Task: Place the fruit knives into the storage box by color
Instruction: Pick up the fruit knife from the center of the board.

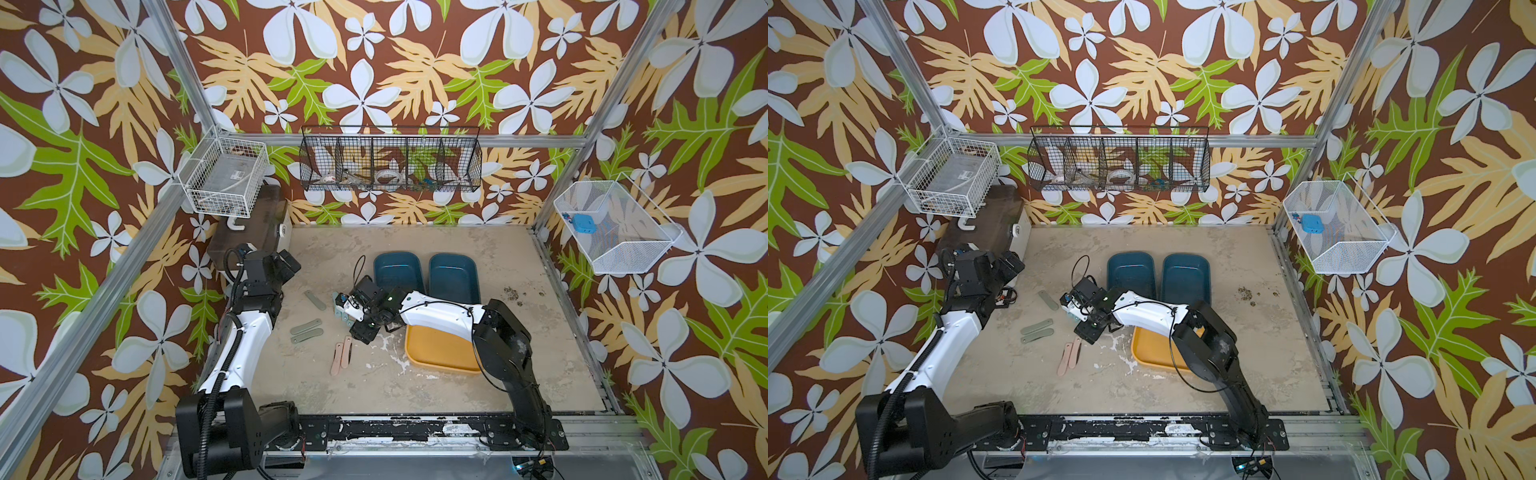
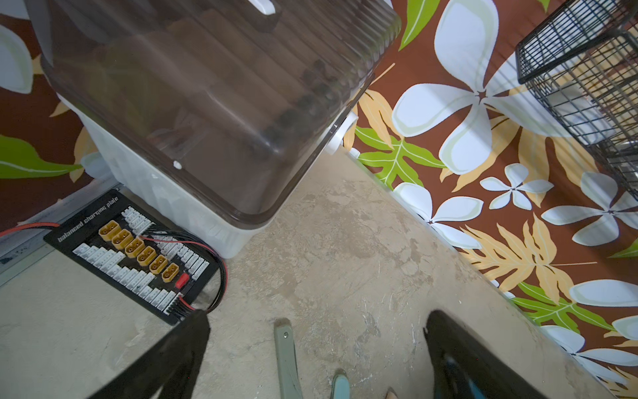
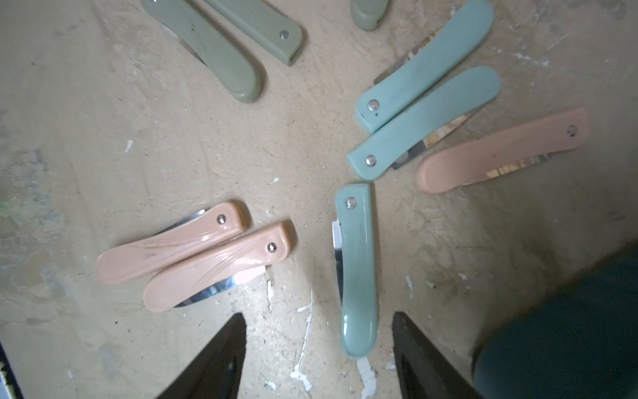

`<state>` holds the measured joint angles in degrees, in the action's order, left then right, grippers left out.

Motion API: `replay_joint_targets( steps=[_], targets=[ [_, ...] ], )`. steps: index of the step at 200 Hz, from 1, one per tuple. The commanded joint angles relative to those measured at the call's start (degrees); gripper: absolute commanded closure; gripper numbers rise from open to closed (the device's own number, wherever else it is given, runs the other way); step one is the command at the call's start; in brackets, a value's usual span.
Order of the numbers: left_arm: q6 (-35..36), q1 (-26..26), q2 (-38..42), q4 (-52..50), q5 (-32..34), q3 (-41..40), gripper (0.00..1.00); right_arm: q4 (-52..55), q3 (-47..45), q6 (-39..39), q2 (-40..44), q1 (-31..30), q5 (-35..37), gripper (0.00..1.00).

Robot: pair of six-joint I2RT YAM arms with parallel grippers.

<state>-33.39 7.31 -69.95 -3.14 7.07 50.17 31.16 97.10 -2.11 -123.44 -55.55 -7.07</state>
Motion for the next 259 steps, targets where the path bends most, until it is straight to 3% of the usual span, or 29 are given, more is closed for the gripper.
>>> replay_joint_targets(
  steps=[1, 96, 141, 228, 259],
  targets=[
    [-1.1, 0.1, 0.3, 0.6, 0.3, -0.2, 0.00, 2.9, 2.6, -1.5, -2.4, 0.0, 3.1, 0.34],
    [-2.2, 0.2, 0.1, 1.5, -0.4, -0.8, 0.00, 4.0, 6.4, -2.2, -8.3, 0.1, 2.7, 0.50],
    [-2.2, 0.2, -0.1, 2.0, -0.4, -1.2, 0.00, 3.3, 5.2, -2.0, -8.4, 0.1, 2.9, 0.56],
    [-2.8, 0.2, -0.1, 2.4, -1.1, -2.0, 0.00, 2.7, 3.9, -1.6, -7.0, 0.0, 2.7, 0.78],
    [-3.2, 0.2, 0.1, 2.6, -1.4, -2.3, 0.00, 2.8, 3.9, -1.5, -6.4, 0.0, 2.8, 0.81]
  ],
)
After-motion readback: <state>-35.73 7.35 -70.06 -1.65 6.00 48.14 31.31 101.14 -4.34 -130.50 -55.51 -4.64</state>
